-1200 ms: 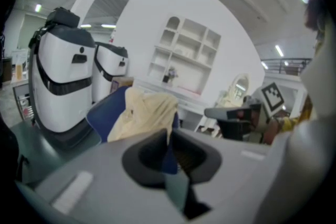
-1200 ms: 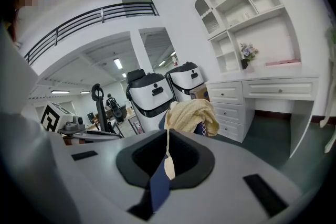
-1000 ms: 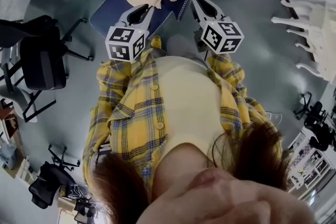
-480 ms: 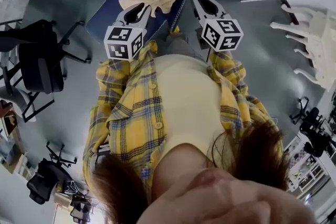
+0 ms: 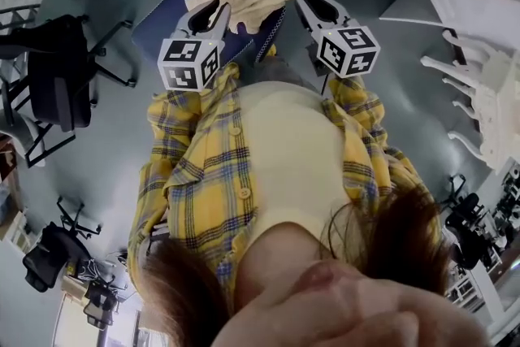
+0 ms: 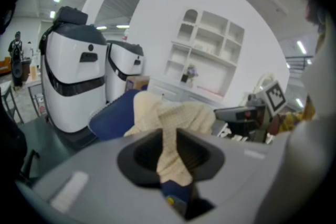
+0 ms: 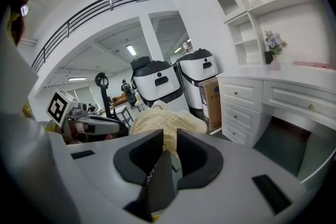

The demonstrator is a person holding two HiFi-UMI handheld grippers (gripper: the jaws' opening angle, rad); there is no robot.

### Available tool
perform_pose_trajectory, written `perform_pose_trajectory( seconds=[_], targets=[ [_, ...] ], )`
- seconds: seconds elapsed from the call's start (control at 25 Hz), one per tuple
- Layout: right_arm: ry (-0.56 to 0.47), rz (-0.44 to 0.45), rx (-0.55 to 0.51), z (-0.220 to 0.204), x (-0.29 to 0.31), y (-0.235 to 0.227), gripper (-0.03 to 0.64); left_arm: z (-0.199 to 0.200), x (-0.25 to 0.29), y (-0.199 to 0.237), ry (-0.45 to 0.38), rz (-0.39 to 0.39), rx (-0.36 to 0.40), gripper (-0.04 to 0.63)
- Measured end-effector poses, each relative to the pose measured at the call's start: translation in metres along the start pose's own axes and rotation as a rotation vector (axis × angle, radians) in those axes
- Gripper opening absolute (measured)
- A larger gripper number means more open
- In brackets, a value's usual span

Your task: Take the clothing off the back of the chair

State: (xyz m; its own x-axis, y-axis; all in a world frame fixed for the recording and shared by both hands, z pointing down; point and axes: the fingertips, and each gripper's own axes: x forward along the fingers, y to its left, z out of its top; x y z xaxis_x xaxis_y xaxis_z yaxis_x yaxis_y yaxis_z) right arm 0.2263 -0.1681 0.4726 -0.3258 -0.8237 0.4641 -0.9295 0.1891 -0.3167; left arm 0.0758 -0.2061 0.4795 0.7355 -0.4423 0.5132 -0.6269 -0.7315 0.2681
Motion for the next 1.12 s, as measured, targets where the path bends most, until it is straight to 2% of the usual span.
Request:
perform_pose_trajectory(
  seconds=[0.08, 0.2, 0.6, 0.84, 1.12],
  targets=[
    [0.025, 0.06, 0.009, -0.002, 0.005, -0.001, 0.107, 0.002, 0.003, 0.004, -0.005, 0.023, -0.008, 0.08],
    [0.049, 0.117, -0.023, -0.003, 0.007, -0.006, 0.158, 0.006, 0.006, 0.01, -0.011, 0.054, -0.021, 0.08],
    [0.152, 0.197, -0.285, -0.009, 0.034, -0.014, 0.225, 0.008, 0.022, 0.012, 0.0, 0.119, -0.059, 0.1],
    [0.163, 0.272, -0.291, -0.003, 0.054, -0.021, 0.233, 0.009, 0.028, 0.013, 0.002, 0.158, -0.096, 0.106],
    [0.162, 0.52, -0.192, 0.009, 0.056, -0.004, 0.232, 0.004, 0.024, 0.023, 0.004, 0.191, -0.129, 0.106]
  ],
)
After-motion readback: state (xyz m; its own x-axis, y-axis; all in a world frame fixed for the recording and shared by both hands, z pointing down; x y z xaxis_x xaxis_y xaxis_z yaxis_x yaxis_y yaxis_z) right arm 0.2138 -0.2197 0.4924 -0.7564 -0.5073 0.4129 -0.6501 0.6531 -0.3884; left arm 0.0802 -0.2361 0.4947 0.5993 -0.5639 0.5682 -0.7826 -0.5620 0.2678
